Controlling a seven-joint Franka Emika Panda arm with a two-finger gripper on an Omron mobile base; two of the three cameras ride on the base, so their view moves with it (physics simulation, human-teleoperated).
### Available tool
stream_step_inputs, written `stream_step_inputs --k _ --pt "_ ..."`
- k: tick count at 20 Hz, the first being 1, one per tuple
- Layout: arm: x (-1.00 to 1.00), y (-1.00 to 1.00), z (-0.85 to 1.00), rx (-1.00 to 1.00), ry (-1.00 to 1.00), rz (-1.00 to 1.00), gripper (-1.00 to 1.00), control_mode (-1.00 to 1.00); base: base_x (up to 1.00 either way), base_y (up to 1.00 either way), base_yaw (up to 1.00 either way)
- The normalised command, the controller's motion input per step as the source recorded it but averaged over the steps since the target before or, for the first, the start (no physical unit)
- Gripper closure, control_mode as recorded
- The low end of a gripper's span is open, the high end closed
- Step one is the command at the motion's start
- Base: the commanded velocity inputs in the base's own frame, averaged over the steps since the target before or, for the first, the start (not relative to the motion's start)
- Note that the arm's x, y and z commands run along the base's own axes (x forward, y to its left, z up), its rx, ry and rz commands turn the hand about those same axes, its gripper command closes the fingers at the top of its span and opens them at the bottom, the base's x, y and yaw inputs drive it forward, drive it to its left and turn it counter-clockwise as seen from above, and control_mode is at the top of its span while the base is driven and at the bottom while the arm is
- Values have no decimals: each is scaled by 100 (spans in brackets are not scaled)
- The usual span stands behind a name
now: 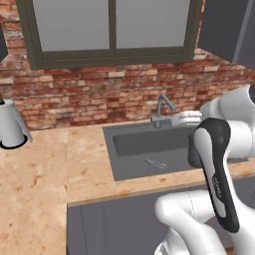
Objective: Open the cabinet, pick the kettle from the cabinet, and place it in the sink.
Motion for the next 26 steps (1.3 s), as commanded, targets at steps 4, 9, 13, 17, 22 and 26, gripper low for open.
stream_step_inputs --k 4,9,13,17,22,26 --pt "31 6 -17 -3 5 0 100 -100 0 0 0" --pt "36 5 -15 -2 2 -4 100 -100 0 0 0" --pt "39 1 -17 -5 -3 -16 100 -100 0 0 0" --pt "31 -1 -25 -1 -12 -16 100 -100 0 0 0" --pt "32 -11 -28 0 -14 -15 100 -100 0 0 0" --pt "38 -16 -20 0 -8 -11 100 -100 0 0 0"
